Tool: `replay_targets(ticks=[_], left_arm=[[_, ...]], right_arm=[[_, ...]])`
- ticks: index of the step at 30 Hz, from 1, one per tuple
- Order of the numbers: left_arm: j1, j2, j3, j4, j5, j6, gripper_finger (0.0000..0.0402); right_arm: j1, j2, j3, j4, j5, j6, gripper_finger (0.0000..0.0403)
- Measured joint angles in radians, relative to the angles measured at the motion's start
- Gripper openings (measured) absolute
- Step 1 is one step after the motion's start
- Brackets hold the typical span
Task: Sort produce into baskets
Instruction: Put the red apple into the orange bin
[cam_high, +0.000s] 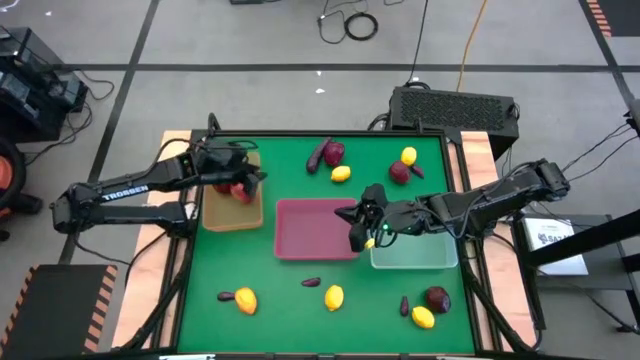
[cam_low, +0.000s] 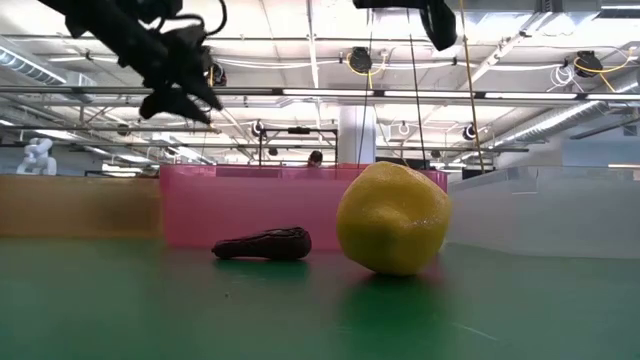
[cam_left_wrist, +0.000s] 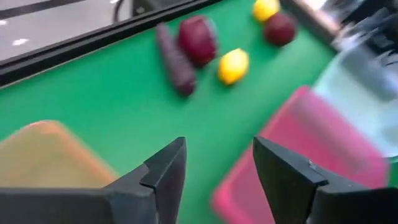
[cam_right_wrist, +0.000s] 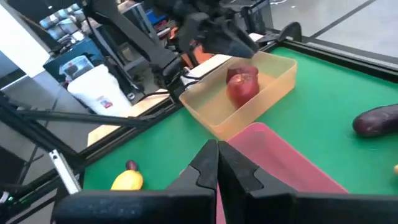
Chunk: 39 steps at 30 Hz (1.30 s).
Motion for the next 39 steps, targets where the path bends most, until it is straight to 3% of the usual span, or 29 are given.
replay_targets(ticks=[11, 16, 20, 28, 32, 39], left_arm=[[-0.210, 0.172, 0.000, 0.153, -0.090, -0.164, 0.0194], [-0.239, 0.334, 0.000, 0.344, -0.106, -0.259, 0.0194], [-0.217, 0.476, 0.010, 0.545, -0.113, -0.298, 0.0194], [-0.099, 0.661, 0.274, 0.481, -0.104, -0.331, 0.0194], [-0.077, 0.680, 0.417, 0.392, -0.103, -0.238, 0.0194], [-0.061, 0.684, 0.494, 0.267, -0.089, -0.097, 0.0194]], right_arm=[[-0.264, -0.006, 0.001, -0.178, -0.023, -0.054, 0.0000], [-0.431, -0.006, 0.001, -0.280, -0.218, -0.204, 0.0003], [-0.550, -0.006, 0.001, -0.352, -0.298, -0.335, 0.0019], [-0.793, -0.006, 0.000, -0.545, -0.448, -0.524, 0.0087], [-0.880, -0.006, 0.001, -0.635, -0.452, -0.563, 0.0135], [-0.944, 0.019, 0.001, -0.668, -0.444, -0.443, 0.0233]])
